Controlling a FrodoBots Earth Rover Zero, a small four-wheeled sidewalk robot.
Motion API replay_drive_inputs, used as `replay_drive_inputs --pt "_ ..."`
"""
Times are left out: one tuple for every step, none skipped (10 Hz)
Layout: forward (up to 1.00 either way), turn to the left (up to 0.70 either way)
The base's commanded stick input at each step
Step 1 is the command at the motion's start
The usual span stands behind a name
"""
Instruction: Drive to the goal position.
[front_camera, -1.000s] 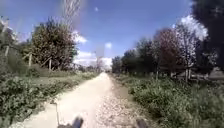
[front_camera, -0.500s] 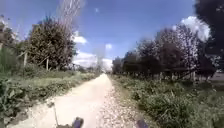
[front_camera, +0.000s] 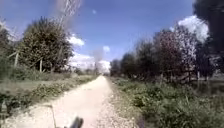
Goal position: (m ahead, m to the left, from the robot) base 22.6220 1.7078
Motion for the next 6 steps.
replay_drive_inputs --pt "0.66 0.0" --pt "0.66 0.0" --pt "0.66 0.0" --pt "0.66 0.0" --pt "0.66 0.0" --pt "0.66 0.0"
